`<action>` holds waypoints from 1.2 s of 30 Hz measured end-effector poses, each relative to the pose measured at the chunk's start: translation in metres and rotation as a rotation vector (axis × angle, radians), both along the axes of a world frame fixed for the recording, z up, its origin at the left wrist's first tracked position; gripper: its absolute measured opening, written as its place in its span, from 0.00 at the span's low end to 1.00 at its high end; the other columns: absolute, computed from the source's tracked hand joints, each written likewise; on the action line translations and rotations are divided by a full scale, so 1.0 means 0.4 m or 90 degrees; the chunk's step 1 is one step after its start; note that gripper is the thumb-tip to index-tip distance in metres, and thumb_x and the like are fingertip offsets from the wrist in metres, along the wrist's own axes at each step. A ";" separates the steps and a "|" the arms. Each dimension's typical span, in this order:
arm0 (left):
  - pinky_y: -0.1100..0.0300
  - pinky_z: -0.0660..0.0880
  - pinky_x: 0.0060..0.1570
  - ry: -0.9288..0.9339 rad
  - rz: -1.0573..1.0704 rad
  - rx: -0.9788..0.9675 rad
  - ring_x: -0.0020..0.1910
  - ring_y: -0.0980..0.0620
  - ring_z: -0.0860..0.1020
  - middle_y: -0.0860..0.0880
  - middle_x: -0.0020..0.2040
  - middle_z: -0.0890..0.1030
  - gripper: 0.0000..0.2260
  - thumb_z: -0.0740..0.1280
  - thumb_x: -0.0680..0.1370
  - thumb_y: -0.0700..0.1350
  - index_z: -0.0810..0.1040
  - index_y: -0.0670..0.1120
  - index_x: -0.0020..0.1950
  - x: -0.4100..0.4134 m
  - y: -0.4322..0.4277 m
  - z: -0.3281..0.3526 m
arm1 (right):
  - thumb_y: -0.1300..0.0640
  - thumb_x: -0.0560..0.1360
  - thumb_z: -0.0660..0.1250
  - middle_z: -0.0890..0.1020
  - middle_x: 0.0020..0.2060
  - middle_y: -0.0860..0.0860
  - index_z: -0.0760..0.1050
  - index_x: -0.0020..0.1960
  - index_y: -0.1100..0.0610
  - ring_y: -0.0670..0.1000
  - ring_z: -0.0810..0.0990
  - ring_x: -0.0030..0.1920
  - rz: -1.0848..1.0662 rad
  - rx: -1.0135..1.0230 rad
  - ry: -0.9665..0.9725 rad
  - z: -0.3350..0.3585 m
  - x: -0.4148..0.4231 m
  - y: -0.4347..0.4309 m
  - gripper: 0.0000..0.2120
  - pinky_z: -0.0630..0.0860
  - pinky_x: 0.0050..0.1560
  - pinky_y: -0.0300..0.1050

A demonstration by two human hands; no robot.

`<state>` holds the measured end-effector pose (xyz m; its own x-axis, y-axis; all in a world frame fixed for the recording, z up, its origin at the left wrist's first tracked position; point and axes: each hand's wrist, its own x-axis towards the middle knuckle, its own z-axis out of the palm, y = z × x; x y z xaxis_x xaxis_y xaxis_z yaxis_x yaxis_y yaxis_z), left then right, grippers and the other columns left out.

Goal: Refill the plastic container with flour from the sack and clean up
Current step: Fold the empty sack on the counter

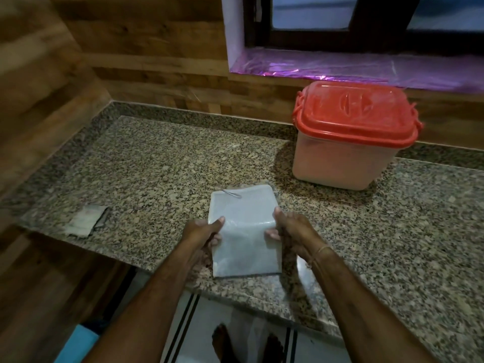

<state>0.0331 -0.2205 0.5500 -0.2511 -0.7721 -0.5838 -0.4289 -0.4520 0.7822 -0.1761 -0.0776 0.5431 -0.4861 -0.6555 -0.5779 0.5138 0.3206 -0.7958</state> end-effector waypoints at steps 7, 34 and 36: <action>0.63 0.76 0.29 -0.009 0.087 -0.149 0.28 0.54 0.81 0.48 0.31 0.84 0.15 0.75 0.76 0.55 0.84 0.42 0.50 0.069 0.003 0.041 | 0.44 0.84 0.64 0.86 0.52 0.61 0.81 0.58 0.61 0.57 0.88 0.44 0.086 -0.085 0.054 0.027 0.100 -0.037 0.20 0.87 0.45 0.49; 0.58 0.82 0.34 0.271 0.508 0.020 0.41 0.46 0.86 0.43 0.46 0.88 0.17 0.76 0.77 0.48 0.83 0.38 0.60 1.168 0.395 0.040 | 0.40 0.67 0.82 0.86 0.50 0.53 0.76 0.52 0.53 0.54 0.88 0.48 0.452 -0.207 0.225 0.071 1.085 0.087 0.24 0.86 0.42 0.53; 0.56 0.82 0.35 0.236 0.523 -0.015 0.44 0.44 0.86 0.42 0.48 0.87 0.17 0.76 0.77 0.47 0.82 0.40 0.61 1.260 0.433 0.042 | 0.38 0.69 0.80 0.85 0.58 0.51 0.78 0.61 0.49 0.53 0.87 0.54 0.496 -0.207 0.209 0.077 1.178 0.081 0.26 0.86 0.51 0.56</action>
